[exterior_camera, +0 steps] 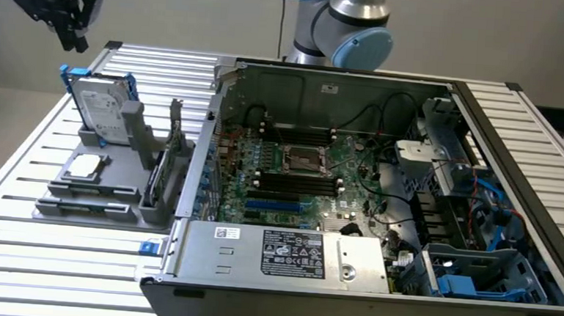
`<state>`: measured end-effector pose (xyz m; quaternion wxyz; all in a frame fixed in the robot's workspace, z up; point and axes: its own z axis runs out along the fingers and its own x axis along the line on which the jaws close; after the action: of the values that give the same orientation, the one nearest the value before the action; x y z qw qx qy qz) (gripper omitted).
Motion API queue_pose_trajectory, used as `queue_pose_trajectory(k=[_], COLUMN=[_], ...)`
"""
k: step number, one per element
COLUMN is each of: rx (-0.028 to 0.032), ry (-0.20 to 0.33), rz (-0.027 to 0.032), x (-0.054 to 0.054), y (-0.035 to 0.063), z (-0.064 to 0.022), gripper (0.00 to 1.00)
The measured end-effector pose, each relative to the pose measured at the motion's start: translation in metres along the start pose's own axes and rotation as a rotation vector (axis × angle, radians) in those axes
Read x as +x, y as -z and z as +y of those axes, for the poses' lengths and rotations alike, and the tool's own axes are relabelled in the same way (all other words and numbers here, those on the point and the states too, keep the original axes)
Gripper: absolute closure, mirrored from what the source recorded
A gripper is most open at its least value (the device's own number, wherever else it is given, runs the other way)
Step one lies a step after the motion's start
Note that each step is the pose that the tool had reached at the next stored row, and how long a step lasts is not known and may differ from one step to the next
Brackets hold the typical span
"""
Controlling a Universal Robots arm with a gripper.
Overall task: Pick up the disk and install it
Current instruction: 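Pick up the disk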
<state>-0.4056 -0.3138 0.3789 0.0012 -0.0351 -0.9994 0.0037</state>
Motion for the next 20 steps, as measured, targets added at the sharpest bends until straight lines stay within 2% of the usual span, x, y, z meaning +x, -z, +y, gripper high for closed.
queue_pose_trajectory(k=[1, 2, 3, 6, 20], rx=[0.0, 0.0, 0.0, -0.0004, -0.0001], ry=[0.0, 0.0, 0.0, 0.001, 0.251], rz=[0.0004, 0.0007, 0.0007, 0.0007, -0.001], x=[0.0, 0.0, 0.0001, 0.0036, 0.0036], y=[0.0, 0.0, 0.0, -0.0011, -0.0045], z=[0.0, 0.0, 0.0, 0.0004, 0.0003], gripper=[0.71, 0.71, 0.64, 0.64, 0.64])
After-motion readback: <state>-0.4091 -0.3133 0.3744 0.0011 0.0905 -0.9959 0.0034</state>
